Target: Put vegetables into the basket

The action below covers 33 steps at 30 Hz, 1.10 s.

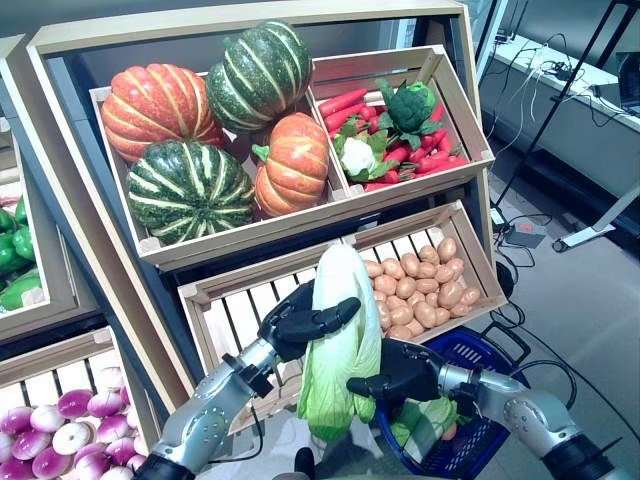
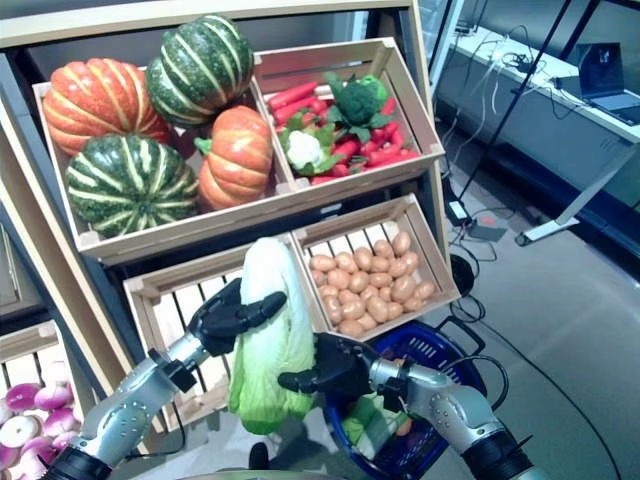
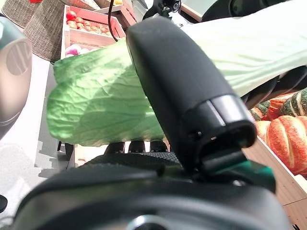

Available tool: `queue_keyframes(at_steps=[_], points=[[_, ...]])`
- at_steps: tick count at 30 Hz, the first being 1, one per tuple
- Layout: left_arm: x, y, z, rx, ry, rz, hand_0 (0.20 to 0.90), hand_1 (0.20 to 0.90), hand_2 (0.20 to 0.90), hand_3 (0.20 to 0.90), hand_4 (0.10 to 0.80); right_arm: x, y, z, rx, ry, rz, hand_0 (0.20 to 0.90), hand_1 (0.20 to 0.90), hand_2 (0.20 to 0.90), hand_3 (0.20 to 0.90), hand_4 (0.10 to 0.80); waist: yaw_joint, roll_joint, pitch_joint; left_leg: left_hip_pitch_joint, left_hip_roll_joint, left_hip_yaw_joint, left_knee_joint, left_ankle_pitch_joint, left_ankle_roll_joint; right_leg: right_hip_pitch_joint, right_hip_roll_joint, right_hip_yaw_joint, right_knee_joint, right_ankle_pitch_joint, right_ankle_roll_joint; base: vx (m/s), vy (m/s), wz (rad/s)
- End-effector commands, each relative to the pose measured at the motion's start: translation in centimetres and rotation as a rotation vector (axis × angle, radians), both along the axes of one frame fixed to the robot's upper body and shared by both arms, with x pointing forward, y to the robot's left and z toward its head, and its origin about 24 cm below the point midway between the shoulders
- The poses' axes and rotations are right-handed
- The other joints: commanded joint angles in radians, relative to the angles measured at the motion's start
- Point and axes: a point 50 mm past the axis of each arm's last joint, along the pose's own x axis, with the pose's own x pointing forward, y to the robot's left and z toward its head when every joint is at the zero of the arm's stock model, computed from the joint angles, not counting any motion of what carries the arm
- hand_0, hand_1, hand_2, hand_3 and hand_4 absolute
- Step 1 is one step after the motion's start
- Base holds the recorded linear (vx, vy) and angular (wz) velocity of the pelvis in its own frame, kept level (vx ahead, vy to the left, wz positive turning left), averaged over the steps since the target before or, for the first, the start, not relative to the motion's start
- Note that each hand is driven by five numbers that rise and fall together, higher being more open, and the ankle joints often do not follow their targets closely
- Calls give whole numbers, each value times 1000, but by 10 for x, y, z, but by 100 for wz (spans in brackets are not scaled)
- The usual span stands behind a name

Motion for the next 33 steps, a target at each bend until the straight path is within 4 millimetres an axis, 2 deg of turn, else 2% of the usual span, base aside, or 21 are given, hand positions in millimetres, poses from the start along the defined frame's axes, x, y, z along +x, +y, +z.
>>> queue_keyframes(at_steps=[1, 8, 11, 18, 26, 33], points=[[13, -42, 43, -267, -193, -169, 300, 300, 300, 300, 400, 17, 44, 48, 364, -149, 135, 900, 900, 900, 900, 800, -7, -13, -41, 91, 34, 23, 2, -135, -35, -61, -47, 34, -31, 119, 33, 0, 0, 0], [13, -33, 45, -262, -206, -149, 300, 300, 300, 300, 400, 14, 18, 52, 379, -149, 94, 900, 900, 900, 900, 800, -16, -18, -35, 90, 36, 25, 2, -136, -35, -66, -44, 43, -29, 122, 35, -5, -4, -1], [13, -33, 46, -266, -211, -150, 300, 300, 300, 300, 400, 12, 16, 51, 386, -146, 104, 900, 900, 900, 900, 800, -18, -19, -33, 89, 38, 26, 2, -136, -36, -67, -45, 41, -29, 124, 36, 0, 0, 0], [12, -38, 47, -292, -221, -164, 300, 300, 300, 300, 400, 4, 31, 49, 426, -138, 182, 900, 900, 900, 900, 800, -21, -17, -32, 88, 41, 29, 2, -134, -36, -68, -44, 43, -33, 124, 36, -9, -1, -4], [12, -50, 49, -343, -223, -206, 300, 300, 300, 300, 400, 3, 59, 52, 498, -123, 256, 900, 900, 900, 900, 800, -16, -15, -34, 89, 41, 26, 2, -133, -38, -63, -44, 42, -36, 120, 33, -3, 0, -1], [10, -55, 47, -345, -219, -227, 300, 300, 300, 300, 400, 1, 70, 51, 503, -117, 293, 900, 900, 900, 900, 800, -13, -11, -39, 89, 40, 25, 2, -133, -39, -62, -46, 41, -38, 119, 33, 0, 0, 0]])
